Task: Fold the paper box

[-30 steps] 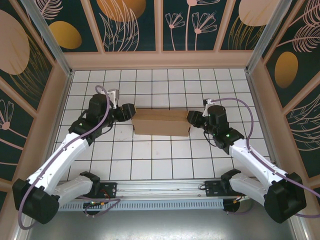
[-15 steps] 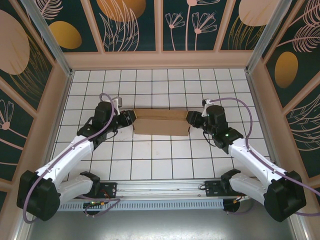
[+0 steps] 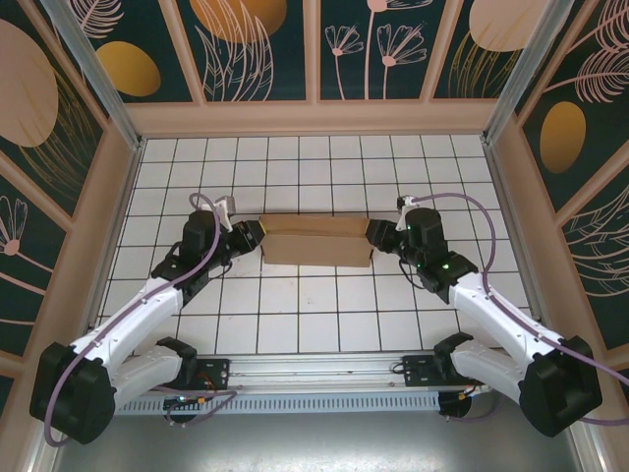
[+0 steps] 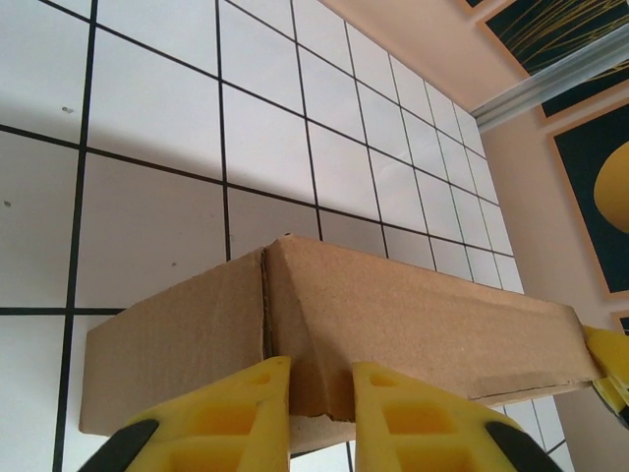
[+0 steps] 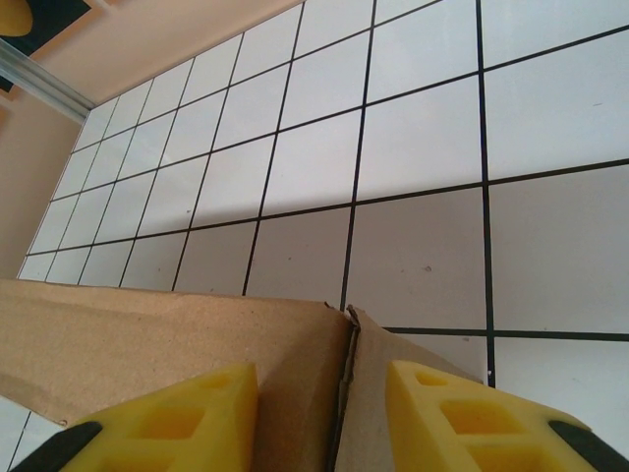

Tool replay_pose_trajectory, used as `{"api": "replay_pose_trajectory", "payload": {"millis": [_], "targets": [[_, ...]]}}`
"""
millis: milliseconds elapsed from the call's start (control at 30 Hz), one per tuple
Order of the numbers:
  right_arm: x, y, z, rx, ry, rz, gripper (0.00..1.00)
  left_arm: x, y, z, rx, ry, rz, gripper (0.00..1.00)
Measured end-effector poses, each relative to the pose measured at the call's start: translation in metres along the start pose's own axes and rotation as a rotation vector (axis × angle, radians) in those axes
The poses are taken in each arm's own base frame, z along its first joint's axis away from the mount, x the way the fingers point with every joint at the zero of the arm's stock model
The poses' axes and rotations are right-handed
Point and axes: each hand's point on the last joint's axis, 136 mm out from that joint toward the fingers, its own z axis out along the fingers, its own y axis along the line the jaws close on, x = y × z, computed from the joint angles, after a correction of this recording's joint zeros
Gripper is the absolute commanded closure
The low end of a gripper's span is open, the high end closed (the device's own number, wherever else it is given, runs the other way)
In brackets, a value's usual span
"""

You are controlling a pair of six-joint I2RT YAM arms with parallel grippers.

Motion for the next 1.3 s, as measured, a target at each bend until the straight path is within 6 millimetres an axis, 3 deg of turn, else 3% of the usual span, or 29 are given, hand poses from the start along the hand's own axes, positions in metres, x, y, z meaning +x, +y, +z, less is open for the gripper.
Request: {"api": "replay_pose_trajectory", "payload": {"millis": [567,633,733,800,900,1067,1300], "targets": [[0.002,-0.005,0.013,-0.001,-0.025,0.019,0.68,0.001,0.008,0.006,0.069,-0.080,-0.082,0.87],[0.001,-0.005,0.013,-0.002,-0.025,0.018,0.65,0.001,0.008,0.006,0.075,-0.086,-0.082,0.80],[0.000,-0.003,0.012,-0.001,-0.022,0.009,0.63,0.000,0.006,0.004,0.067,-0.082,-0.068,0.55],[-0.003,-0.002,0.012,0.002,-0.018,0.000,0.62,0.003,0.015,0.005,0.009,-0.059,-0.068,0.44],[-0.004,-0.001,0.014,0.012,0.002,-0.013,0.62,0.005,0.024,0.005,-0.059,-0.028,-0.067,0.37],[-0.005,0.002,0.018,0.011,0.022,-0.023,0.62,0.000,0.028,0.000,-0.136,-0.008,-0.039,0.40],[-0.004,0.003,0.020,0.004,0.030,-0.032,0.63,0.000,0.028,0.001,-0.131,0.001,-0.026,0.55]]}}
